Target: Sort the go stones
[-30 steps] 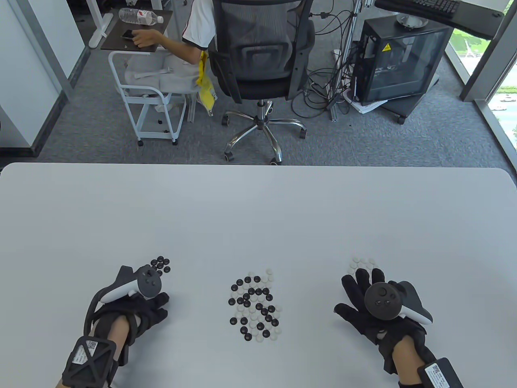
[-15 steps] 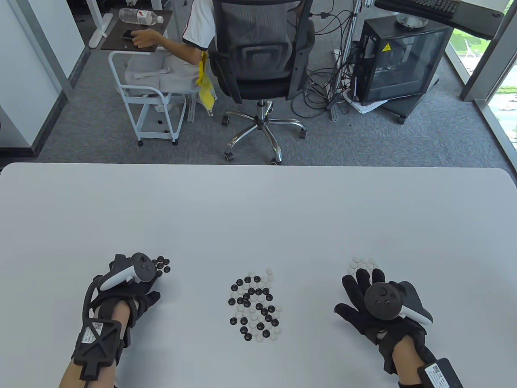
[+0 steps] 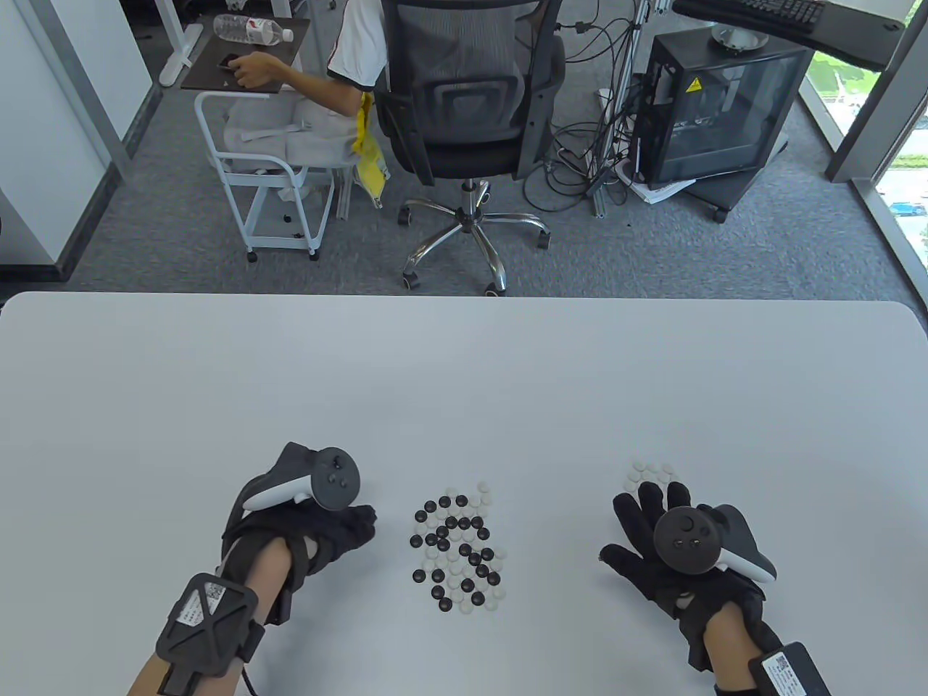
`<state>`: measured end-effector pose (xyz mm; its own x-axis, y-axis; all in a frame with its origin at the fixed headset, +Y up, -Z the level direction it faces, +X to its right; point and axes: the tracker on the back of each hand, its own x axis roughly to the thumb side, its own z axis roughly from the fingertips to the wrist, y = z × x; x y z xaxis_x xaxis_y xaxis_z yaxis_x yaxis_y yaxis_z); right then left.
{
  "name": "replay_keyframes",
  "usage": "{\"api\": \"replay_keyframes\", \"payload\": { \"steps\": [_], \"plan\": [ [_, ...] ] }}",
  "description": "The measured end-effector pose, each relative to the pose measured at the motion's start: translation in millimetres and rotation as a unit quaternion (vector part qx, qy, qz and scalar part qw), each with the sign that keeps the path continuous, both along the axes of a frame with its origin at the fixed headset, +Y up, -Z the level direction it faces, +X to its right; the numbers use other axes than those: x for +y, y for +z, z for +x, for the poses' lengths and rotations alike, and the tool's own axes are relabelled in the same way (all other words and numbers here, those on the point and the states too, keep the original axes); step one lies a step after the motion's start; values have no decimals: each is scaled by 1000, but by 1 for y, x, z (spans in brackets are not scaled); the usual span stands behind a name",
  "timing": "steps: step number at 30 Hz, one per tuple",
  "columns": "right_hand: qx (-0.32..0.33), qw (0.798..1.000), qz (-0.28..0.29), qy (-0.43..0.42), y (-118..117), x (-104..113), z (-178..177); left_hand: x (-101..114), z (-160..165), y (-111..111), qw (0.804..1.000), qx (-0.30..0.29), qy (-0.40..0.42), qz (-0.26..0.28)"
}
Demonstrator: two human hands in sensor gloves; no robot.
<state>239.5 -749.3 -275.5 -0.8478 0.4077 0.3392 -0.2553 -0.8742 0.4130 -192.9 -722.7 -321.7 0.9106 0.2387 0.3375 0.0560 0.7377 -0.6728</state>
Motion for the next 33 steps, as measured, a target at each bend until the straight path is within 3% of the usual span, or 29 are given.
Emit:
{"api": "replay_keyframes", "payload": {
  "steps": [6, 12, 19, 24, 29, 33],
  "plan": [
    [1, 1000, 0, -1, 0, 0, 0, -20, 36, -2, 999, -41, -22, -22],
    [0, 1000, 0, -1, 0, 0, 1, -40, 44, -2, 997, -51, -48, -34],
    [0, 1000, 3, -3, 1, 1, 1, -47, 15, 14, 996, -37, -83, -14],
    [2, 1000, -2, 0, 0, -1, 1, -44, -11, 15, 999, 2, -45, -22],
    [0, 1000, -7, 3, -1, -3, 0, -38, 20, 10, 999, -35, -38, -9],
    [-1, 1000, -3, 0, 0, -2, 1, -48, 39, 10, 996, -63, -68, -12]
  ]
}}
